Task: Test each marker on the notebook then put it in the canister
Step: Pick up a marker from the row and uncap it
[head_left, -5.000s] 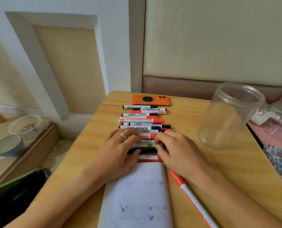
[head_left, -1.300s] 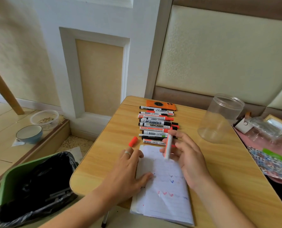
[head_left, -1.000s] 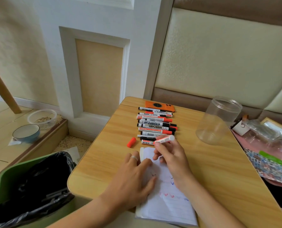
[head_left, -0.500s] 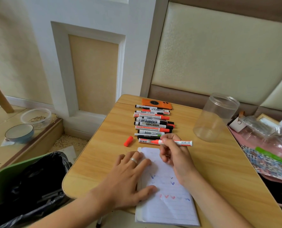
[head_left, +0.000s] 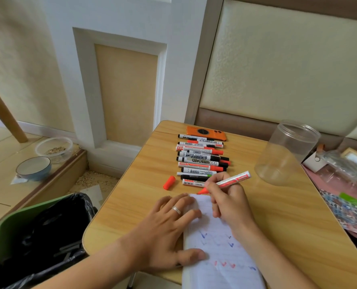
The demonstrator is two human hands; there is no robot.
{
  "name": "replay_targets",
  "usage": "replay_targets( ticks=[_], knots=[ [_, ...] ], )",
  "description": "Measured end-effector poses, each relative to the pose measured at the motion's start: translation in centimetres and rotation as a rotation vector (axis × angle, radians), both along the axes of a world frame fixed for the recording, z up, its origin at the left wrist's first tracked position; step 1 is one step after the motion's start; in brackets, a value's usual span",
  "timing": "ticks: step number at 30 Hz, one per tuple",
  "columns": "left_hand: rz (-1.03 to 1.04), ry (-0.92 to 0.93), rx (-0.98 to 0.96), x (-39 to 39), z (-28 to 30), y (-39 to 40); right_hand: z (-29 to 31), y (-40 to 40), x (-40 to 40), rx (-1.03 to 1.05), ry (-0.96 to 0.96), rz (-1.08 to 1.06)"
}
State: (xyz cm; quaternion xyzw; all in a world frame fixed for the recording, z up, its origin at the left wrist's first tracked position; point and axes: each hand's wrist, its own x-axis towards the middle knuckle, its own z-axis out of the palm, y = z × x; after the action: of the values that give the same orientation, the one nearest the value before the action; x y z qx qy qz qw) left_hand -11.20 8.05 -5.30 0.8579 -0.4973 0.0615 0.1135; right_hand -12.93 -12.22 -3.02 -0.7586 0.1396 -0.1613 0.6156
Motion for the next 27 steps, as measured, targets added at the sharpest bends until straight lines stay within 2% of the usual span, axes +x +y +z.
replay_targets(
  ticks=[10, 27],
  knots=[
    [-0.015, 0.031, 0.008, -0.1, 0.4, 0.2, -0.2, 0.1, -0.3, -0.121, 0.070, 0.005],
    [-0.060, 0.024, 0.017, 0.7, 0.7, 0.5, -0.1, 0.7, -0.6, -0.163, 0.071, -0.015]
  ],
)
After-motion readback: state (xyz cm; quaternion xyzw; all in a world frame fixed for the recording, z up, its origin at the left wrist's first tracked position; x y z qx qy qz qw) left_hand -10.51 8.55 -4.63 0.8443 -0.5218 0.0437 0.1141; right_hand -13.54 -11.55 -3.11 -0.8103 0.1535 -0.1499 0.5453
